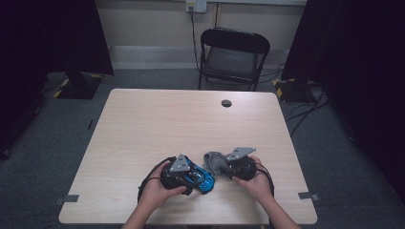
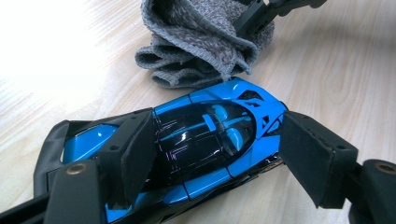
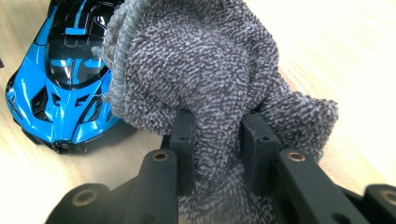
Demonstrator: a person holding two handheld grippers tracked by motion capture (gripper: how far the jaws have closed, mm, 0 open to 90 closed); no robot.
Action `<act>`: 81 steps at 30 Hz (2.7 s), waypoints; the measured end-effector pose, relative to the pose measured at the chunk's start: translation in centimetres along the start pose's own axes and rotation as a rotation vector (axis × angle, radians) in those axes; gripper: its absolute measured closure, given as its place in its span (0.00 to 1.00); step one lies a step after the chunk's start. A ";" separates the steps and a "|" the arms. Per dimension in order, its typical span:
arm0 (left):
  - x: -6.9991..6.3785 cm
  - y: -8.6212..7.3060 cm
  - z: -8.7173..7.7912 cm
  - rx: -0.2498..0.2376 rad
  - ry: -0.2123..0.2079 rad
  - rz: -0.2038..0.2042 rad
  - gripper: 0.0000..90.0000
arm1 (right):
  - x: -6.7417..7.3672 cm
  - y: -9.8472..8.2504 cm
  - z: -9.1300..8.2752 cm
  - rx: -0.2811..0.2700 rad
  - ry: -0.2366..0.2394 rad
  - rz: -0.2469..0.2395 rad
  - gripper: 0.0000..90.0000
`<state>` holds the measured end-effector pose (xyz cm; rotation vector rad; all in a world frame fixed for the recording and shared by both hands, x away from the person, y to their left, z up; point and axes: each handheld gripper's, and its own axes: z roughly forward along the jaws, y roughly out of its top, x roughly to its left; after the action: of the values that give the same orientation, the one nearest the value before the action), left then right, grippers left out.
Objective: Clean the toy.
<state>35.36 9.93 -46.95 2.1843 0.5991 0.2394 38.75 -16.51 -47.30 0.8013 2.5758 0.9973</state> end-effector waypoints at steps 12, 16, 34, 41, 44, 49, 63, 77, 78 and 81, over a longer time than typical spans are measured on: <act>2.3 -1.5 -0.8 0.007 0.080 -0.044 0.29 | 0.0 0.1 0.1 -0.003 -0.001 -0.006 0.78; 2.6 -1.7 -1.0 -0.009 0.067 -0.045 0.30 | 0.0 0.1 0.0 -0.001 0.002 -0.008 0.78; 3.2 -1.9 -1.2 -0.025 0.077 -0.049 0.42 | -0.6 -1.1 -1.8 -0.008 -0.016 0.001 0.78; 3.2 -1.9 -1.2 -0.023 0.081 -0.046 0.43 | -0.6 -1.5 -2.6 -0.013 -0.014 0.002 0.78; 3.0 -1.8 -1.1 -0.022 0.079 -0.052 0.38 | -0.5 -1.7 -3.3 -0.023 -0.010 -0.002 0.78; 2.6 -1.7 -0.9 -0.013 0.084 -0.054 0.30 | -0.1 -1.7 -4.8 -0.054 0.002 -0.001 0.78; 2.3 -1.7 -0.7 -0.017 0.082 -0.070 0.25 | 4.3 -1.6 -2.2 -0.015 0.147 -0.092 0.78; 2.4 -1.8 -0.7 -0.027 0.076 -0.066 0.25 | 3.2 -1.1 -1.9 0.005 0.083 -0.085 0.79; 2.4 -1.8 -0.7 -0.027 0.076 -0.066 0.25 | 3.3 -1.1 -2.2 0.005 0.086 -0.095 0.79; 2.4 -1.9 -0.7 -0.029 0.073 -0.065 0.25 | 3.9 -1.2 -3.0 -0.006 0.100 -0.117 0.79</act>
<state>36.57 12.64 -48.00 2.1319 0.7019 0.2930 33.85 -16.54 -46.10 0.6063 2.6671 1.0334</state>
